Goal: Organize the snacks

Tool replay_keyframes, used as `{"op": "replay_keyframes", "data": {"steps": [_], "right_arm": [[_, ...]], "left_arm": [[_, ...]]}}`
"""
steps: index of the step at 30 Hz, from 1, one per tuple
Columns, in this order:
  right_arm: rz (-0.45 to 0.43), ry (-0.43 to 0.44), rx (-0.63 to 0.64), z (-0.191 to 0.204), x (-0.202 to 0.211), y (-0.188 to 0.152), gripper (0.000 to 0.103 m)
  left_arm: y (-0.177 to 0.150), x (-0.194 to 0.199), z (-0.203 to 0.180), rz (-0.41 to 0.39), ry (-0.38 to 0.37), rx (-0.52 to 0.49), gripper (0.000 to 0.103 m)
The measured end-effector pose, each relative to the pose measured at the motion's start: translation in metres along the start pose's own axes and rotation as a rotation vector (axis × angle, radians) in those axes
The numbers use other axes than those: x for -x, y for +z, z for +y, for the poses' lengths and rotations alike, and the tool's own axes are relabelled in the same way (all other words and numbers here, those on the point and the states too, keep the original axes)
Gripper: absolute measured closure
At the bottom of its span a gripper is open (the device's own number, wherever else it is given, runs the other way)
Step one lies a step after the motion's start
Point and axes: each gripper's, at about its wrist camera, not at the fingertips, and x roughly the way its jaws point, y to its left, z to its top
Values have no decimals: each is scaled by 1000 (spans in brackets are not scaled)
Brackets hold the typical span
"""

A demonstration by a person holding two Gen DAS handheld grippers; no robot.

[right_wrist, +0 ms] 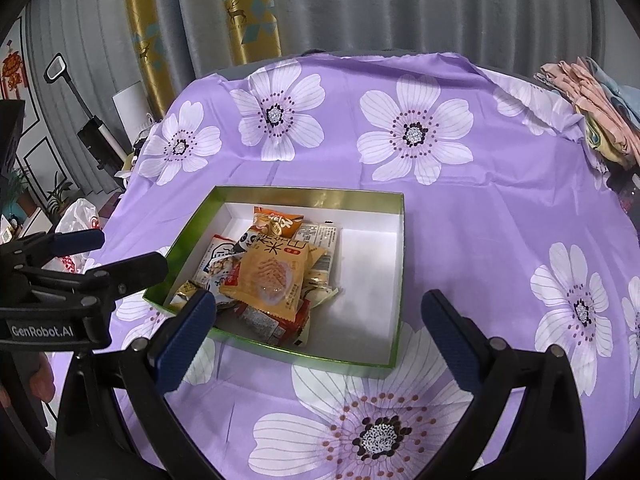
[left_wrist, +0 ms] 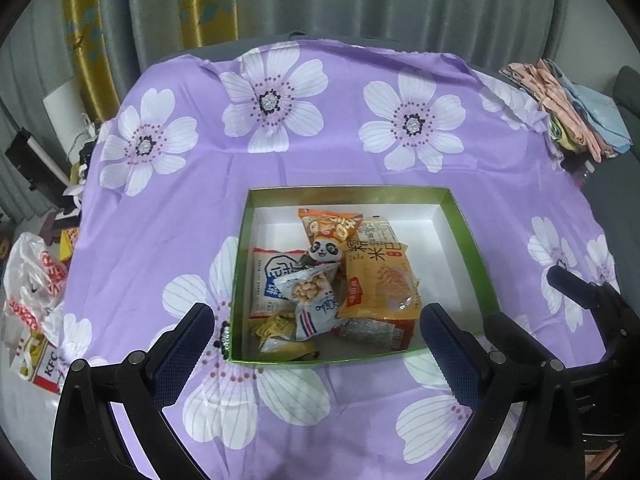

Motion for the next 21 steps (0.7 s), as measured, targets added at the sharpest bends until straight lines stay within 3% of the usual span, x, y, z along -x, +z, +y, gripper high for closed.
{"op": "replay_keyframes", "data": {"steps": [21], "right_arm": [[9,-9,8,2,1,2,0]], "left_arm": [[-1,-2,6,11,34,0,1]]}}
